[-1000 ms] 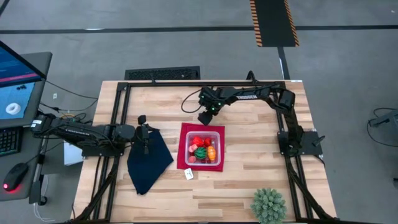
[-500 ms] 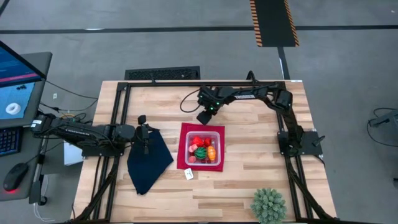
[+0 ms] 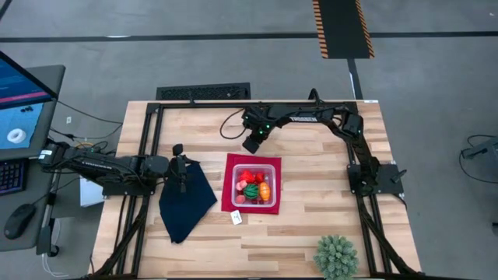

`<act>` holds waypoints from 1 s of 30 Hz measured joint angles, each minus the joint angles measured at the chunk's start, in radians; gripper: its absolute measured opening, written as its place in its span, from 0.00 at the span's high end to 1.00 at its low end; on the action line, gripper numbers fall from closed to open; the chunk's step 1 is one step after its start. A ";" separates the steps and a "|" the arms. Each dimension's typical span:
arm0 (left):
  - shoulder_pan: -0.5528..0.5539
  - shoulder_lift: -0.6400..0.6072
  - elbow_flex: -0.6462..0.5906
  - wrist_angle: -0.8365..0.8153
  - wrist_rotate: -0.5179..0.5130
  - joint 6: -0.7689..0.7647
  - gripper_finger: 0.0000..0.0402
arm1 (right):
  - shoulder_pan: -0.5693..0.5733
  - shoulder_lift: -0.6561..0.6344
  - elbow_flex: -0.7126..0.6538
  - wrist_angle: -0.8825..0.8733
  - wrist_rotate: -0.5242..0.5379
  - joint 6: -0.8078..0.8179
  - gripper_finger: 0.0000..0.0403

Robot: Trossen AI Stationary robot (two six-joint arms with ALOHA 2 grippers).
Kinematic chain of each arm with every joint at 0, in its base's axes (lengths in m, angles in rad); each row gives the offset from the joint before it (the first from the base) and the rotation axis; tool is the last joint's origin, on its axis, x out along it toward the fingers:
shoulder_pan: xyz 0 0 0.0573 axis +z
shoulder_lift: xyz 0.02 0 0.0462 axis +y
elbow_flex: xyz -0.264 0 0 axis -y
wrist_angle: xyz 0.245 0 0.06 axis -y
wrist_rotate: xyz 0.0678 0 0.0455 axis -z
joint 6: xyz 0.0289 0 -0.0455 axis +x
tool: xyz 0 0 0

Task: Pick and placing Produce into tupperware
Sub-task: Put the cherry in the transparent bin

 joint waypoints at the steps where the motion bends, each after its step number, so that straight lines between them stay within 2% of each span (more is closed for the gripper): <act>1: 0.000 0.000 0.000 0.000 0.000 0.000 0.60 | 0.004 -0.005 0.024 -0.028 0.022 -0.009 0.97; 6: 0.000 0.000 0.000 0.000 0.000 -0.012 0.60 | 0.063 -0.018 0.140 -0.125 0.075 -0.033 0.96; 10: 0.000 0.000 0.000 0.000 0.000 0.002 0.60 | 0.154 -0.019 0.184 -0.170 0.137 -0.033 0.98; 14: 0.000 0.000 0.000 0.000 0.000 -0.010 0.60 | 0.273 -0.018 0.192 -0.245 0.313 -0.016 0.97; 18: 0.000 0.000 0.000 0.000 0.000 -0.001 0.60 | 0.362 -0.018 0.194 -0.363 0.427 0.076 0.97; 21: 0.000 0.000 0.000 0.000 0.000 -0.007 0.60 | 0.420 -0.029 0.193 -0.425 0.581 0.115 0.98; 30: 0.000 0.000 0.000 0.000 0.000 0.002 0.60 | 0.494 -0.100 0.194 -0.506 0.567 0.266 0.97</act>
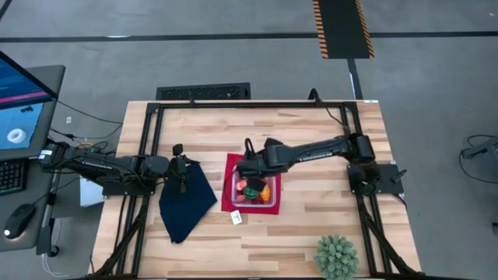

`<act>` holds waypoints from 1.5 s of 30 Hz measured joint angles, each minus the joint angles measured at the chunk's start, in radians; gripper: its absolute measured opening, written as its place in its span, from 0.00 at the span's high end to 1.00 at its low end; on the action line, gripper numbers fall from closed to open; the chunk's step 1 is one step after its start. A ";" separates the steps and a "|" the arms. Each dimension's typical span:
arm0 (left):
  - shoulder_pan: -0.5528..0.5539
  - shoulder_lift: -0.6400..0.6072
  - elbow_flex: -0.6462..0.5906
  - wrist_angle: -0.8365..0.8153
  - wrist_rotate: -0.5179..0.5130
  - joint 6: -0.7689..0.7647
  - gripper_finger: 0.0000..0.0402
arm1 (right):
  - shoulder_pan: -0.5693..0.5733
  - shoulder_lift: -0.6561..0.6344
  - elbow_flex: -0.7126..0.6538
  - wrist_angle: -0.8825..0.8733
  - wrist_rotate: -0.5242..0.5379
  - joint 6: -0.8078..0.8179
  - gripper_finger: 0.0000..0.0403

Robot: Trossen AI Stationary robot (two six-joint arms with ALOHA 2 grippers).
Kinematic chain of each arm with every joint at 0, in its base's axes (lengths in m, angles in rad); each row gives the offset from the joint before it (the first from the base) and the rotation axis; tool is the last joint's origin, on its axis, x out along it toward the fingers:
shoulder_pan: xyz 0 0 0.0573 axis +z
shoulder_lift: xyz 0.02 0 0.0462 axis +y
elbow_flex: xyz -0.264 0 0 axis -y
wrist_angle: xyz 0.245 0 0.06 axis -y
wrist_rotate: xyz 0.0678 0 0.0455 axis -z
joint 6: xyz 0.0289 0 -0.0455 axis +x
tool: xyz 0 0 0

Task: Pick and placing Produce into tupperware
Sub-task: Put the cherry in the transparent bin, then return to Home Position

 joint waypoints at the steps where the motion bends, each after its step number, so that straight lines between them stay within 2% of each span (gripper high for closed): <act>1: 0.000 0.000 0.000 0.000 0.000 -0.001 0.60 | 0.012 -0.008 0.000 0.004 -0.005 0.007 0.97; 9: 0.000 0.000 0.000 0.000 0.000 0.001 0.60 | 0.092 -0.038 0.000 0.031 -0.160 0.034 0.96; 15: 0.000 0.000 0.000 0.000 0.000 -0.012 0.60 | 0.102 -0.036 -0.049 0.090 -0.157 0.027 0.96; 23: 0.000 0.000 0.000 0.000 0.000 -0.013 0.60 | 0.076 -0.032 -0.140 0.139 -0.165 0.036 0.88; 28: 0.000 0.000 0.000 0.000 0.000 -0.003 0.60 | 0.075 -0.033 -0.140 0.133 -0.165 0.067 0.89; 32: 0.000 0.000 0.000 0.000 0.000 -0.013 0.60 | 0.072 -0.033 -0.140 0.135 -0.146 0.046 0.84; 36: 0.000 0.000 0.000 0.000 0.000 -0.002 0.60 | 0.054 -0.040 -0.105 0.098 -0.100 -0.034 0.78; 40: 0.000 0.000 0.000 0.000 0.000 -0.012 0.60 | 0.034 -0.046 -0.041 0.143 -0.060 -0.130 0.75; 42: 0.000 0.000 0.000 0.000 0.000 -0.012 0.60 | 0.030 -0.069 -0.036 0.227 -0.096 -0.191 0.75; 45: 0.000 0.000 0.000 0.000 0.000 -0.004 0.60 | 0.029 -0.112 -0.045 0.436 -0.270 -0.307 0.75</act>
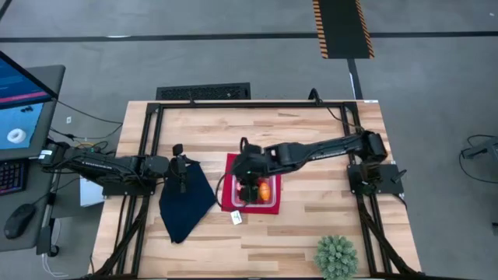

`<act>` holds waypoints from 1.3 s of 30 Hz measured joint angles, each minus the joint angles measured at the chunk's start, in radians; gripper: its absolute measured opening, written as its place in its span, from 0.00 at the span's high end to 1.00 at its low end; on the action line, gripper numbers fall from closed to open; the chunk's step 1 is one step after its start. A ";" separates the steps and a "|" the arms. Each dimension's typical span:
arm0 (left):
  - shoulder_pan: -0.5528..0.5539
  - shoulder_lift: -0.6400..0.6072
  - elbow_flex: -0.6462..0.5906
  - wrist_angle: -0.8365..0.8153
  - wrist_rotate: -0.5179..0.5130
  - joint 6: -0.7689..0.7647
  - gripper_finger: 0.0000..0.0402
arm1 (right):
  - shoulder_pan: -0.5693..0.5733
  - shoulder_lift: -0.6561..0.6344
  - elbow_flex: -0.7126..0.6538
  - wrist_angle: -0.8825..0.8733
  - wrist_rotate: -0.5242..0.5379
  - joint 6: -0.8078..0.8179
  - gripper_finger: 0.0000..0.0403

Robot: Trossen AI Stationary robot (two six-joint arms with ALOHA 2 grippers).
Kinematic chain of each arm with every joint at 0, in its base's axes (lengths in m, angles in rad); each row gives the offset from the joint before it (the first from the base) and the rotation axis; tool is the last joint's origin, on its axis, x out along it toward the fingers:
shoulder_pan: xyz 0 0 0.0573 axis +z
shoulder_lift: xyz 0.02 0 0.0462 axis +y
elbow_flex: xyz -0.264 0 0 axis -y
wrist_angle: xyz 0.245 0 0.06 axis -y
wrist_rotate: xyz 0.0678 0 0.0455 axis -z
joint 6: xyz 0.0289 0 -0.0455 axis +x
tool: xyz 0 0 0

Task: Pick and placing Produce into tupperware
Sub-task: Return to Home Position

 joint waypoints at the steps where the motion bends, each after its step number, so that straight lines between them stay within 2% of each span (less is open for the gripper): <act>1: 0.000 0.000 0.000 0.000 0.000 0.000 0.60 | 0.001 -0.011 -0.007 0.055 -0.053 -0.045 0.75; 6: 0.000 0.000 0.000 0.000 0.000 -0.004 0.60 | 0.004 -0.054 -0.021 0.293 -0.251 -0.171 0.75; 10: 0.000 0.000 0.000 0.000 0.000 -0.004 0.60 | -0.031 -0.068 -0.021 0.357 -0.315 -0.203 0.75; 12: 0.000 0.000 0.000 0.000 0.000 -0.009 0.60 | -0.052 -0.068 -0.022 0.403 -0.396 -0.227 0.75; 14: 0.000 0.000 0.000 0.000 0.000 -0.009 0.60 | -0.069 -0.069 -0.044 0.535 -0.525 -0.242 0.75; 16: 0.000 0.000 0.000 0.000 0.000 -0.004 0.60 | -0.067 -0.074 -0.113 0.735 -0.587 -0.238 0.75; 18: 0.000 0.000 0.000 0.000 0.000 0.001 0.60 | -0.065 -0.073 -0.191 0.869 -0.534 -0.222 0.75; 21: 0.000 0.000 0.000 0.000 0.000 -0.005 0.60 | -0.092 -0.067 -0.271 0.927 -0.453 -0.217 0.75; 28: 0.000 0.000 0.000 0.000 0.000 -0.002 0.60 | -0.151 -0.114 -0.402 1.029 -0.443 -0.166 0.75; 33: 0.000 0.000 0.000 0.000 0.000 -0.006 0.60 | -0.159 -0.129 -0.550 1.279 -0.440 -0.141 0.75; 39: 0.000 0.000 0.000 0.000 0.000 -0.009 0.60 | -0.195 -0.161 -0.632 1.317 -0.440 -0.148 0.75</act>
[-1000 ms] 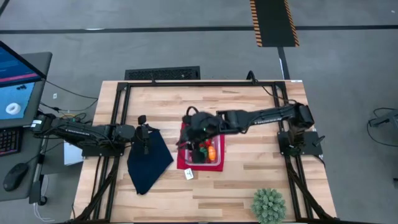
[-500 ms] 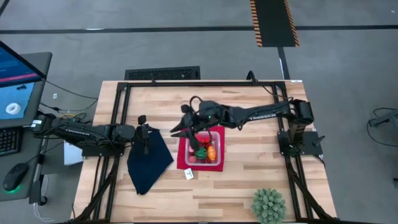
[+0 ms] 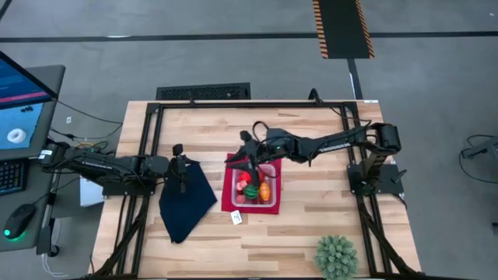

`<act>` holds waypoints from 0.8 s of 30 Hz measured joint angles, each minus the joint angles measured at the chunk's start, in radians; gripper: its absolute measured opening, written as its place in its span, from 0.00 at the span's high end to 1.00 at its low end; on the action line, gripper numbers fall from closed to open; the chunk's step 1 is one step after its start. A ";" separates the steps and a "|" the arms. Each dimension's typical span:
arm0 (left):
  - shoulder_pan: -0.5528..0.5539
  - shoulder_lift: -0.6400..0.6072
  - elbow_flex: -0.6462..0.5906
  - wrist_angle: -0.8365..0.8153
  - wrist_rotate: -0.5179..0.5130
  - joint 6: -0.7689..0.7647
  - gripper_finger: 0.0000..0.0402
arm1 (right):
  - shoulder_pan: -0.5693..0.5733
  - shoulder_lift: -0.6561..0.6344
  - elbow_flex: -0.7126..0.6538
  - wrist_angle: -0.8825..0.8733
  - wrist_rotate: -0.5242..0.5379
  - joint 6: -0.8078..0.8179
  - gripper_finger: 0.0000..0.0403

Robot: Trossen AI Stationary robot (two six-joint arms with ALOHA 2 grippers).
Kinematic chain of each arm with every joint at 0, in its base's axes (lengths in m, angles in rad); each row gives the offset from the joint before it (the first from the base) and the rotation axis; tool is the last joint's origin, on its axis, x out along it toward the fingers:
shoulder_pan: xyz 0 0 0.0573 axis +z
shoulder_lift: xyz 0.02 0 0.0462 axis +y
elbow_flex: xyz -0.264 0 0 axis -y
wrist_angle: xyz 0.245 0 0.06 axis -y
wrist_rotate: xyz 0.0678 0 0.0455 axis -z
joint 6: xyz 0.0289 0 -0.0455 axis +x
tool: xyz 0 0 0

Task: Pick and placing Produce into tupperware
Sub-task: Return to Home Position

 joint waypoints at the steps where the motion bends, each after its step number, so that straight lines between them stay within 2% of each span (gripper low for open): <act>1: 0.000 0.000 0.000 0.000 0.000 0.000 0.60 | -0.012 -0.016 -0.024 0.002 -0.002 0.001 0.75; 5: 0.000 0.000 0.000 0.000 0.000 0.008 0.60 | -0.052 -0.106 -0.139 0.045 0.005 -0.001 0.75; 9: 0.000 0.000 0.000 0.000 0.000 0.003 0.60 | -0.060 -0.248 -0.270 0.086 0.008 -0.020 0.75; 18: 0.000 0.000 0.000 0.000 0.000 0.002 0.60 | -0.007 -0.621 -0.571 0.050 0.178 -0.043 0.75; 21: 0.000 0.000 0.000 0.000 0.000 0.002 0.60 | 0.008 -0.726 -0.609 -0.059 0.208 -0.070 0.75; 24: 0.000 0.000 0.000 0.000 0.000 0.002 0.60 | 0.012 -0.830 -0.628 -0.193 0.207 -0.018 0.75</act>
